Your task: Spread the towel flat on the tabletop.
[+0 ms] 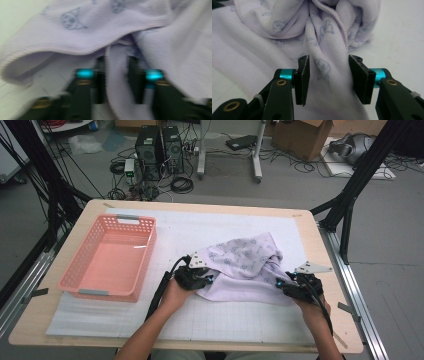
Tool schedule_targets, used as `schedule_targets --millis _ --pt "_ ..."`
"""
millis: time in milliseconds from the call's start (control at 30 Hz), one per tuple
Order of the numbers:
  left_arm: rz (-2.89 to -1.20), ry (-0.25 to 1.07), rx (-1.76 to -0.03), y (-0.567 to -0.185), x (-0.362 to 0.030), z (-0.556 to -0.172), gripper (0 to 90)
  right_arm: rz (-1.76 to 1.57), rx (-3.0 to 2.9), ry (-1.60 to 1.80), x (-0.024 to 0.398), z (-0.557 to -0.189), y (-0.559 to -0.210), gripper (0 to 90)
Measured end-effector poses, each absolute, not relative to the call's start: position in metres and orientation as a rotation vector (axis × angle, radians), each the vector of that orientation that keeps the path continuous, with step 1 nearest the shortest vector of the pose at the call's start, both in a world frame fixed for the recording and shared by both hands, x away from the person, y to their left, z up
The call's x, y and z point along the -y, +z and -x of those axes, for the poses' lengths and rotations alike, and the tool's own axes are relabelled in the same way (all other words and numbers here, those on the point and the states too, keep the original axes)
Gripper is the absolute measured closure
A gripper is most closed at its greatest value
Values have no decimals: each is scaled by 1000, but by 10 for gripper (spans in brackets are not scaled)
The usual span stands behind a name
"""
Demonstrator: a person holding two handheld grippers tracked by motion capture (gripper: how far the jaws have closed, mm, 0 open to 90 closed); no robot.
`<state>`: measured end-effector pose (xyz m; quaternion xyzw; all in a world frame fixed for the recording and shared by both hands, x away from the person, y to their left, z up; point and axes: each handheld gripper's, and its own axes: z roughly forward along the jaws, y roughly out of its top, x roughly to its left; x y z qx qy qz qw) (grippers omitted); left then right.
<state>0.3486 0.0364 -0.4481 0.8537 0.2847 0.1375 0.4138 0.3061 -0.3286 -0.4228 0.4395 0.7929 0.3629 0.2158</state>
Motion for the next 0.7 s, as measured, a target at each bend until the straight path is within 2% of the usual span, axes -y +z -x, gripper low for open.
schedule_targets --millis 233,433,700 --pt "-2110 317 -741 -447 -55 -332 866 -1228 -2304 984 321 -308 -437 782" --pt "-2060 318 -786 -444 -81 -300 864 -1212 -2320 1010 326 -289 -434 823" --pt "-2038 298 -752 -437 -91 -247 864 -1178 -2341 1066 333 -245 -424 833"
